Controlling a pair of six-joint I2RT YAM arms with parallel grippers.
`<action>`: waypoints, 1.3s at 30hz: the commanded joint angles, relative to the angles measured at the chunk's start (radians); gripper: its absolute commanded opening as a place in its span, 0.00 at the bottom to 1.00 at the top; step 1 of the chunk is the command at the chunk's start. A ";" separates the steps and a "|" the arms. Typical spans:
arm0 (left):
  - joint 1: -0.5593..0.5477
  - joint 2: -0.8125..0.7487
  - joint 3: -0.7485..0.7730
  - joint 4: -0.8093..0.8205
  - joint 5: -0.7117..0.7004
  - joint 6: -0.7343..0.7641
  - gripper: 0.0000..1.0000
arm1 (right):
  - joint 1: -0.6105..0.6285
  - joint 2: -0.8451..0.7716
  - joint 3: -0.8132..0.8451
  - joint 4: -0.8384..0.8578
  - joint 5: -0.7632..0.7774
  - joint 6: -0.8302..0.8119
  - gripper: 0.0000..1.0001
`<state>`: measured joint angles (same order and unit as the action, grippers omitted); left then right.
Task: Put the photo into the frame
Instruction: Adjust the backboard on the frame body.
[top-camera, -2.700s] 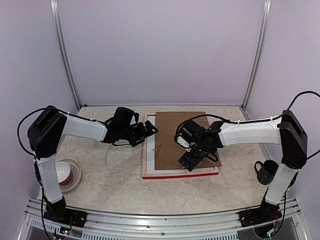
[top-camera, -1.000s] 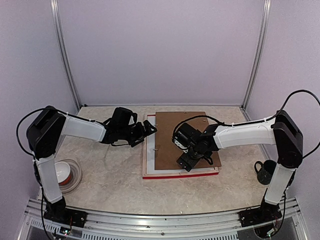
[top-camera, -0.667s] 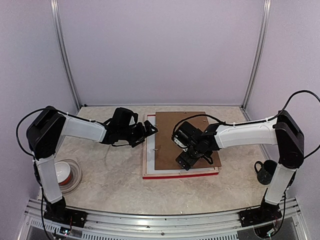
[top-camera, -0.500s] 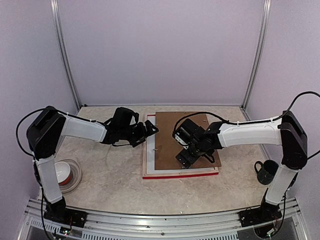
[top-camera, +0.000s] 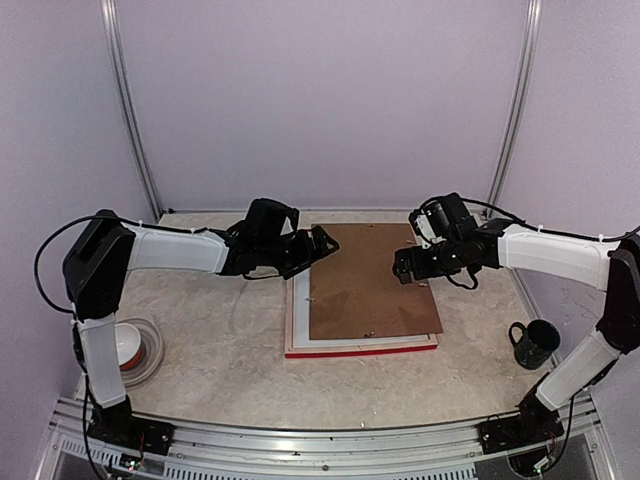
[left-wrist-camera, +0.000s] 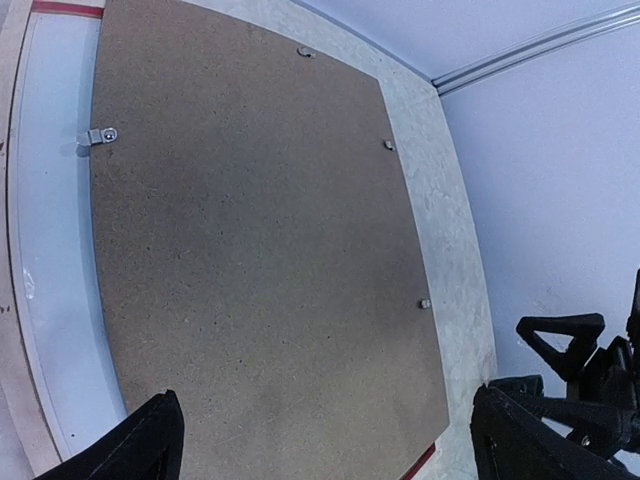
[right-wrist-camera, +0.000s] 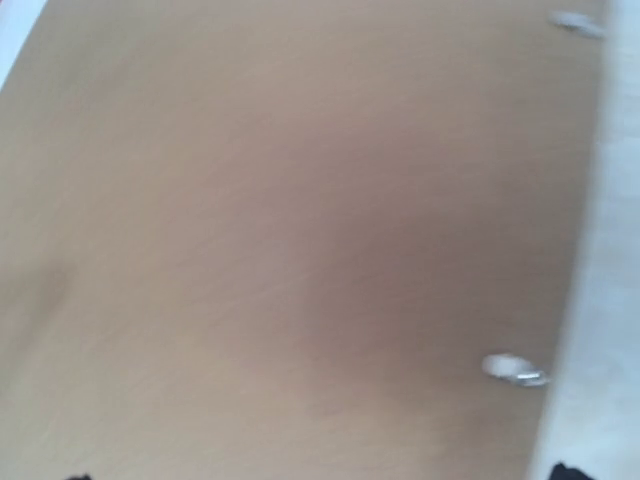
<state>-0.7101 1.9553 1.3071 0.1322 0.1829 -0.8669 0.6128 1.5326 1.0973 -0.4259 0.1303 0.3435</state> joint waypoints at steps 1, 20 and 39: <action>-0.031 0.047 0.055 -0.127 -0.113 0.058 0.99 | -0.099 -0.039 -0.053 0.052 -0.101 0.074 0.99; -0.075 0.148 0.148 -0.287 -0.212 0.136 0.99 | -0.298 0.010 -0.105 0.137 -0.229 0.148 0.98; -0.089 0.114 0.068 -0.250 -0.131 0.105 0.99 | -0.367 0.048 -0.123 0.219 -0.307 0.176 0.98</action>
<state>-0.7921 2.0865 1.4036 -0.1455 0.0101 -0.7540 0.2707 1.5558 0.9913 -0.2615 -0.1211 0.4999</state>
